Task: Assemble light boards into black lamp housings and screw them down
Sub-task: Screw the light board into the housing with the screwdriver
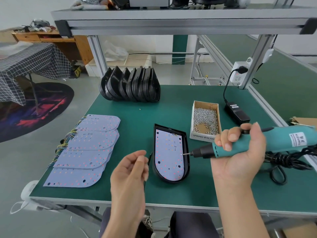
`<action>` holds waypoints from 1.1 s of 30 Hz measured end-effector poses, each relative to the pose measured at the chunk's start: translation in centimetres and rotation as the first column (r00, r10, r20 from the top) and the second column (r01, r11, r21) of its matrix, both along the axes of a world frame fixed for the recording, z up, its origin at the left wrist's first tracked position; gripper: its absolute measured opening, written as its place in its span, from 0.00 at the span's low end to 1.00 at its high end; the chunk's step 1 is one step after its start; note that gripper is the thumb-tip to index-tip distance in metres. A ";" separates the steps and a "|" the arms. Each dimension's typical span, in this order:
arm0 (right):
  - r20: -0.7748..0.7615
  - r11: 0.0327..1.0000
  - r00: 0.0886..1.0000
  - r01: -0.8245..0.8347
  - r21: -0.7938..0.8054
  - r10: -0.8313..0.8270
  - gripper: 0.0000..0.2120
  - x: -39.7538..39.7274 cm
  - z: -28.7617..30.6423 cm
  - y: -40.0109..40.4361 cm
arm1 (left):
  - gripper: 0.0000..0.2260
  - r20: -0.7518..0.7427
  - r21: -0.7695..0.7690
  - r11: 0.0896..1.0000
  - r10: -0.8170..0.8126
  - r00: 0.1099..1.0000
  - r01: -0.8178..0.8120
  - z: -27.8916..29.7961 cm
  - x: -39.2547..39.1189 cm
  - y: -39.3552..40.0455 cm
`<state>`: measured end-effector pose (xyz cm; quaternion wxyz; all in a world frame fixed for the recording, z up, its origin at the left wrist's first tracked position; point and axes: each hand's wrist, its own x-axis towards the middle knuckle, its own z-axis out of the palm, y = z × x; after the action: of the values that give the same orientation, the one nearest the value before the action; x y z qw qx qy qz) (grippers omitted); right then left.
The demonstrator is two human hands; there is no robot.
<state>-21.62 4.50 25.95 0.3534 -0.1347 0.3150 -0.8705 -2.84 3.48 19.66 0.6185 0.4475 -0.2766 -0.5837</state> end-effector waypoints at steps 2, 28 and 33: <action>0.024 0.999 1.000 0.014 -0.047 -0.013 0.14 0.4 -1.4 -0.6 | 0.06 0.055 0.020 1.000 0.011 0.998 -0.013 -0.6 0.7 -0.7; -0.114 1.000 0.993 -0.027 0.017 0.028 0.08 2.9 -4.9 -2.4 | 0.20 0.881 -0.036 0.987 -0.042 0.471 0.155 -0.4 -0.2 -2.5; -0.140 0.999 0.989 -0.050 0.016 0.052 0.15 2.8 -5.2 -2.6 | 0.19 0.872 -0.040 0.988 -0.038 0.489 0.147 -0.5 -0.3 -2.3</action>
<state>-18.84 1.92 20.78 0.3531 -0.2016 0.3410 -0.8476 -3.17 1.19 19.19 0.3866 0.6304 -0.6048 -0.2956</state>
